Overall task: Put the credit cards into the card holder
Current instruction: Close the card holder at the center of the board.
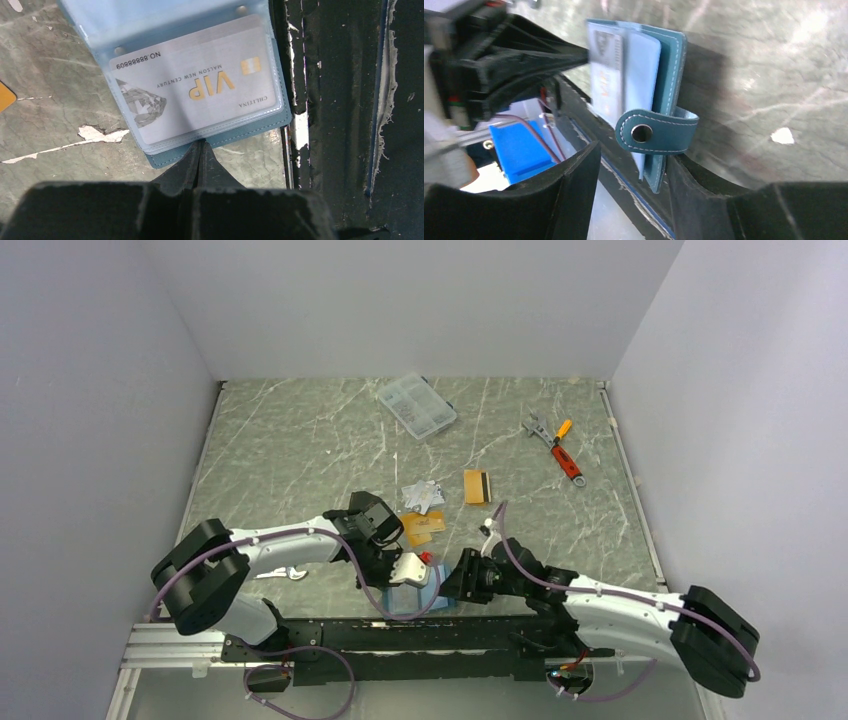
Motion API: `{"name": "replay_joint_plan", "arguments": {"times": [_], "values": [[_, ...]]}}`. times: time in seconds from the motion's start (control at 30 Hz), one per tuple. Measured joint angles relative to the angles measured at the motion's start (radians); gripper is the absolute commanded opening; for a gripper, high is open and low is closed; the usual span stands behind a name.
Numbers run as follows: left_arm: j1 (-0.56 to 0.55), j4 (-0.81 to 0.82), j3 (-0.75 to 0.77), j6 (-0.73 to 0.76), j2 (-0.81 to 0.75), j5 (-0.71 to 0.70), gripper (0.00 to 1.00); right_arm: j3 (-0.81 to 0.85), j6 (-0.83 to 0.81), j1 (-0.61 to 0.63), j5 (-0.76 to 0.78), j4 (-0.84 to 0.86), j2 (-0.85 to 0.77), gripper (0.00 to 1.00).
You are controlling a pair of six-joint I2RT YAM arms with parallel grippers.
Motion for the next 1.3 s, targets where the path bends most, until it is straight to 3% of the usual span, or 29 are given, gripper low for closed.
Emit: {"name": "replay_joint_plan", "arguments": {"times": [0.3, 0.6, 0.7, 1.03, 1.13, 1.2, 1.23, 1.27, 1.3], "values": [[-0.002, 0.010, -0.009, -0.003, -0.008, 0.002, 0.00, -0.069, 0.019, -0.003, 0.041, 0.051, -0.210, 0.59], [-0.002, 0.010, -0.009, -0.004, -0.008, 0.002, 0.00, -0.042, -0.009, -0.008, -0.008, 0.124, 0.031, 0.55], [-0.002, 0.010, -0.009, -0.005, -0.008, 0.002, 0.00, -0.002, -0.032, -0.008, -0.023, 0.134, 0.097, 0.47], [0.008, -0.034, 0.021, -0.008, -0.008, 0.003, 0.03, 0.090, -0.094, -0.007, 0.016, 0.113, 0.122, 0.00], [0.024, -0.054, 0.061, -0.016, -0.011, -0.006, 0.08, 0.110, -0.116, -0.007, 0.025, 0.083, 0.142, 0.00], [0.045, -0.061, 0.082, -0.022, -0.027, -0.021, 0.18, 0.131, -0.136, -0.005, 0.032, 0.059, 0.158, 0.00], [0.060, -0.066, 0.095, -0.024, -0.045, -0.031, 0.28, 0.146, -0.148, -0.004, 0.035, 0.044, 0.166, 0.00], [0.076, -0.075, 0.108, -0.027, -0.067, -0.043, 0.49, 0.169, -0.164, -0.002, 0.041, 0.017, 0.175, 0.00], [0.087, -0.079, 0.119, -0.026, -0.087, -0.054, 0.92, 0.185, -0.176, 0.000, 0.044, 0.001, 0.181, 0.00]]}}
